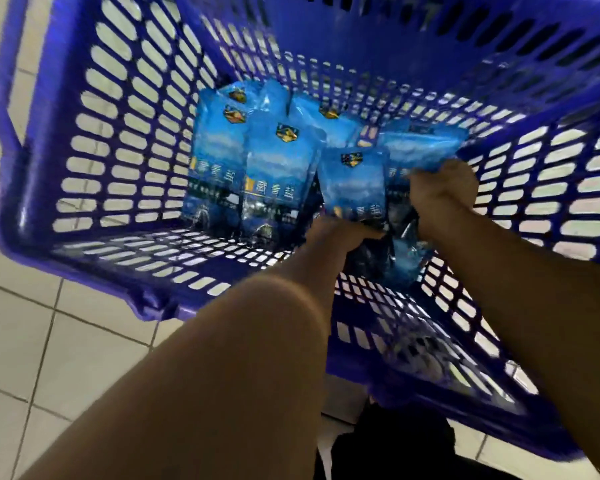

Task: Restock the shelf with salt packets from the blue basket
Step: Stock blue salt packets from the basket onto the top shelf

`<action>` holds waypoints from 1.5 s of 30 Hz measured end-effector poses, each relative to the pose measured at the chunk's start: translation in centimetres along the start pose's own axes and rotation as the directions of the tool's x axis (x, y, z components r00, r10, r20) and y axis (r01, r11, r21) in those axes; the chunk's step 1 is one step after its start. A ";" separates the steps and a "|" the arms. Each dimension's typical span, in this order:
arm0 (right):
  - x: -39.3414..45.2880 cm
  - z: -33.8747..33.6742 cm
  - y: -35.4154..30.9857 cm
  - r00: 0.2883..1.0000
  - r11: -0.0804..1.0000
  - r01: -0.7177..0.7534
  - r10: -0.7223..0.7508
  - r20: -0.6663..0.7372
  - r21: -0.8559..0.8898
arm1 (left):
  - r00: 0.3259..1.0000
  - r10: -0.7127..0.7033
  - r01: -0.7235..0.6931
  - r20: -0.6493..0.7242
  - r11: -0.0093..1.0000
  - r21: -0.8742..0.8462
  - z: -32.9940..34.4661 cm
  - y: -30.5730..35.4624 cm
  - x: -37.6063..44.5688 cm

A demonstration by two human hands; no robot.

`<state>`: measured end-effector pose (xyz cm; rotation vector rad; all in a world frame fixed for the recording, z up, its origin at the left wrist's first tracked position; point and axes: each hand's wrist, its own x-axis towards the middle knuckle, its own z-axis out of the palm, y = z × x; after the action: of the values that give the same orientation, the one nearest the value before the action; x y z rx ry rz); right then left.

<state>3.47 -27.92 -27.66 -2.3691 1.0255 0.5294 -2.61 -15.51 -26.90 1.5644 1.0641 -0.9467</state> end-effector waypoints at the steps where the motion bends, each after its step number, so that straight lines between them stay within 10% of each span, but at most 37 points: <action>1: -0.2 0.0 0.5 0.998 0.998 0.058 -0.058 -0.021 -0.024 | 1.000 -0.020 0.020 -0.012 1.000 0.004 -0.6 0.0 0.3; 12: -8.0 -5.0 0.9 0.933 0.880 0.349 -0.293 -0.209 0.322 | 0.998 0.051 -0.048 0.036 0.995 -0.088 -7.5 3.3 -6.5; 18: -16.6 -16.6 -1.2 0.974 0.576 -0.185 -0.002 0.228 0.796 | 0.974 0.123 -0.057 0.189 0.946 -0.320 -13.1 4.2 -17.4; 25: -31.1 -33.7 -1.5 0.672 0.264 -0.677 -0.157 0.723 0.687 | 0.930 0.243 -0.077 0.277 0.864 -0.497 -18.4 4.3 -37.9; 30: -39.0 -42.3 -1.9 0.593 0.297 -0.712 -0.232 0.771 0.636 | 0.924 0.299 -0.160 0.239 0.869 -0.469 -20.0 5.5 -51.3; 33: -41.9 -47.6 -3.0 0.570 0.134 -0.747 -0.375 0.731 0.651 | 0.913 0.339 -0.216 0.229 0.874 -0.434 -20.3 7.4 -57.9; 45: -55.1 -67.7 -0.7 0.908 0.129 -0.389 -0.114 0.404 0.912 | 0.795 0.495 -0.414 0.350 0.865 -0.283 -18.1 13.6 -76.7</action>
<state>-21.21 -36.18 55.69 -0.8463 0.9313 0.1854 -12.31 -13.67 52.49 1.2948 0.4254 -0.7595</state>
